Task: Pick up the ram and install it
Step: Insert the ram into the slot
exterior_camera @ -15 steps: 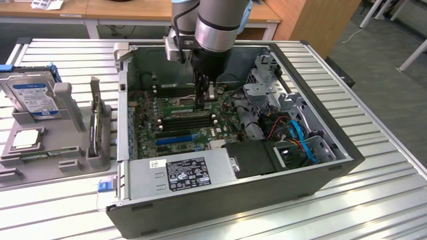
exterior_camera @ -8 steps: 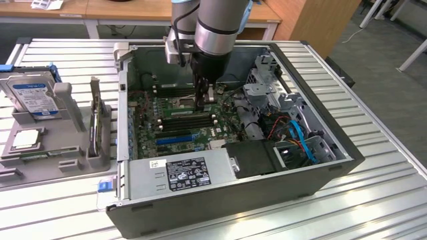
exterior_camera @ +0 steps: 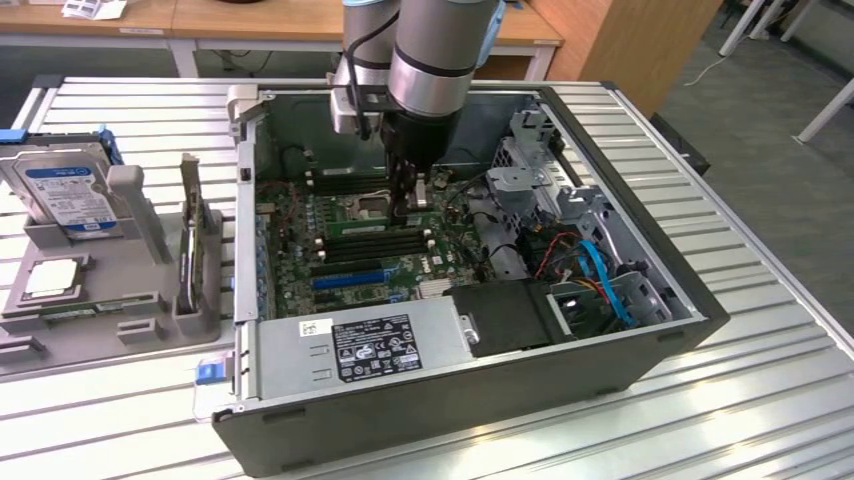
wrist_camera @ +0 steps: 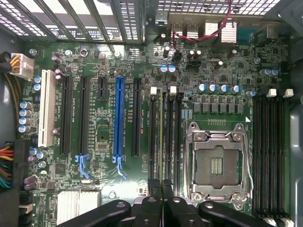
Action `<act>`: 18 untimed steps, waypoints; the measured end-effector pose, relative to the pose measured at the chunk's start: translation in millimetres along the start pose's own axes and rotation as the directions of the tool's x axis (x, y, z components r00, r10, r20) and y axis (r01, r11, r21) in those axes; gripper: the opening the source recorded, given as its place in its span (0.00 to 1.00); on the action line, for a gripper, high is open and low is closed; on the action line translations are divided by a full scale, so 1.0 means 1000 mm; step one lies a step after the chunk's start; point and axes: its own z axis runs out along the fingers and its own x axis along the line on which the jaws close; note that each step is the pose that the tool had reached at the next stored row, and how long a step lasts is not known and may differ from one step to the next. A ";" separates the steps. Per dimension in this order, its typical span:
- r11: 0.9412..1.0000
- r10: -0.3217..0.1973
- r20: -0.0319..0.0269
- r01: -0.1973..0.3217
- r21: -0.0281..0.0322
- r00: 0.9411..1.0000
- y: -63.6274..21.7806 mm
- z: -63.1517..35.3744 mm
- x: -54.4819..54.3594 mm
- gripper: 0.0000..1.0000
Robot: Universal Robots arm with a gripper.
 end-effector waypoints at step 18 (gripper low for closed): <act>1.000 0.000 0.000 0.000 0.000 1.000 0.0001 -0.0002 0.011 0.11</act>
